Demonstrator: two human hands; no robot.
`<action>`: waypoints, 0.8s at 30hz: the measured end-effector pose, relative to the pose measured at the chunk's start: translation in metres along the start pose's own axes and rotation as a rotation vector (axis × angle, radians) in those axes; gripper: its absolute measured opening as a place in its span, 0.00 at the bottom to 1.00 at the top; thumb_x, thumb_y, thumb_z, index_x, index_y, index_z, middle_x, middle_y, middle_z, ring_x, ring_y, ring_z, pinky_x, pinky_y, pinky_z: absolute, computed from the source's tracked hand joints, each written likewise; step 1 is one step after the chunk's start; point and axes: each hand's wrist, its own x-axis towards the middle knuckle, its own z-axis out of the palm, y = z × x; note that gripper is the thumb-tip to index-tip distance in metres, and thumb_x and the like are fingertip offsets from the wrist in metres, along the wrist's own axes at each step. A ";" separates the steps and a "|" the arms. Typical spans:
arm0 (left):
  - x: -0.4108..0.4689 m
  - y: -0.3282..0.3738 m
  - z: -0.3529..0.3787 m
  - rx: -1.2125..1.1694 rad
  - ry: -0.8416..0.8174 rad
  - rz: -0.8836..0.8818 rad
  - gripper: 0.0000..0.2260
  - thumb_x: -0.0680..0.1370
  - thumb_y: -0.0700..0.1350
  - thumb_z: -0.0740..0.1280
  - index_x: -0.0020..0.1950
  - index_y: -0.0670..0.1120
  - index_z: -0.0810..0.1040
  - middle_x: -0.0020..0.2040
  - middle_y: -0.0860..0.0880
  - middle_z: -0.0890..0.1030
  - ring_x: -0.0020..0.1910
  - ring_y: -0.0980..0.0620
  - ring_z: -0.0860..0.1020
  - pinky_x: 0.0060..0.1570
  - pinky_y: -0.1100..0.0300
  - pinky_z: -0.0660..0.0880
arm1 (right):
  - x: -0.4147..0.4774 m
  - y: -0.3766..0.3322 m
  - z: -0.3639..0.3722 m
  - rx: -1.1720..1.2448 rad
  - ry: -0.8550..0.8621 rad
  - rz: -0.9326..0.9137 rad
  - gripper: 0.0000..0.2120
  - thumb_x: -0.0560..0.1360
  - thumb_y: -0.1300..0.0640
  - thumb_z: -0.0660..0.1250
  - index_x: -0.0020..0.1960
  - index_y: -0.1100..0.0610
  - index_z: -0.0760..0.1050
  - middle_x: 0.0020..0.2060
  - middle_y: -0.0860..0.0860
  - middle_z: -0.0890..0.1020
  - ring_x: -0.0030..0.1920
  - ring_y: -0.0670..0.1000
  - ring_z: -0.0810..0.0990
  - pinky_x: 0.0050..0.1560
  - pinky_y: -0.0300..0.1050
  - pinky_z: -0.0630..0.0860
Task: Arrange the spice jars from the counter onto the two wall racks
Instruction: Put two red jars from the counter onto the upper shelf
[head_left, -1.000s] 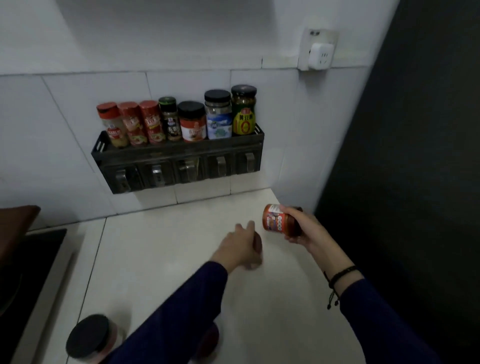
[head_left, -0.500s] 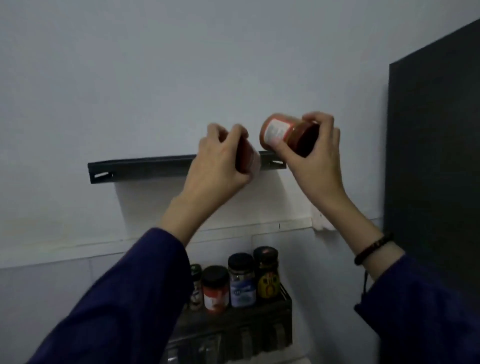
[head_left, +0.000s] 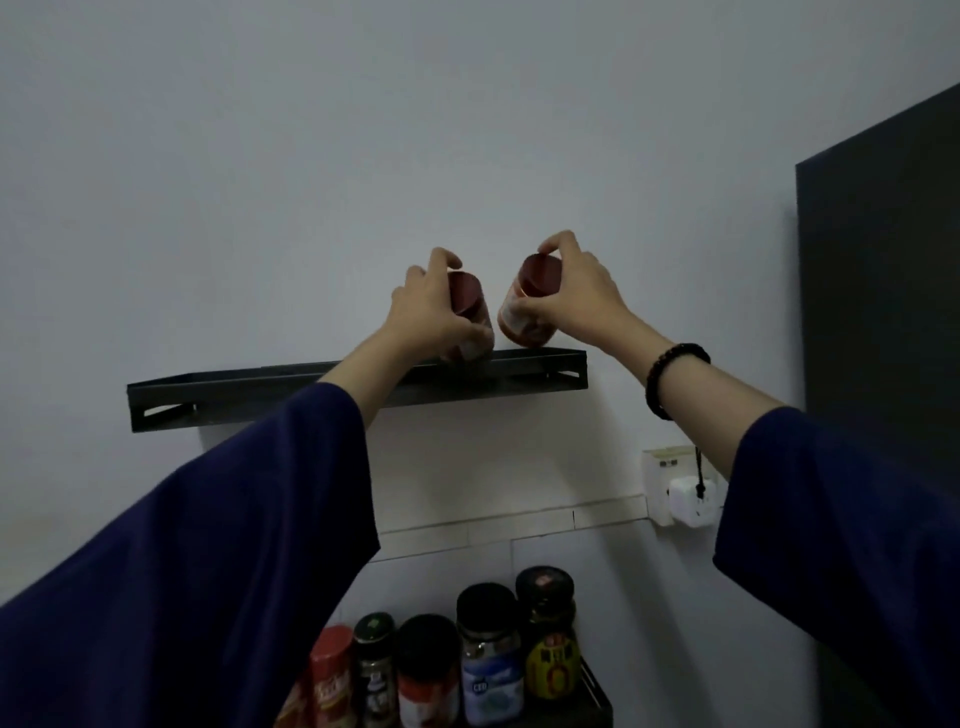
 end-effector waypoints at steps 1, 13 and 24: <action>0.001 -0.001 0.004 -0.007 -0.014 -0.006 0.37 0.65 0.49 0.78 0.68 0.47 0.62 0.63 0.39 0.70 0.61 0.39 0.71 0.59 0.43 0.75 | 0.001 0.003 0.002 -0.006 -0.024 0.012 0.30 0.66 0.47 0.73 0.64 0.52 0.65 0.59 0.57 0.74 0.60 0.59 0.72 0.58 0.51 0.74; 0.000 -0.018 0.016 -0.183 -0.106 -0.168 0.32 0.69 0.55 0.75 0.66 0.46 0.66 0.64 0.43 0.73 0.57 0.47 0.73 0.52 0.54 0.73 | 0.011 0.003 0.000 -0.050 -0.337 0.116 0.26 0.69 0.47 0.72 0.64 0.57 0.74 0.63 0.54 0.75 0.60 0.53 0.73 0.52 0.42 0.71; -0.002 -0.021 0.007 -0.325 -0.184 -0.189 0.22 0.74 0.53 0.68 0.65 0.45 0.74 0.63 0.45 0.74 0.56 0.48 0.74 0.46 0.61 0.72 | 0.011 -0.004 -0.014 -0.231 -0.515 0.150 0.22 0.75 0.43 0.63 0.66 0.51 0.72 0.64 0.53 0.75 0.60 0.55 0.73 0.58 0.52 0.70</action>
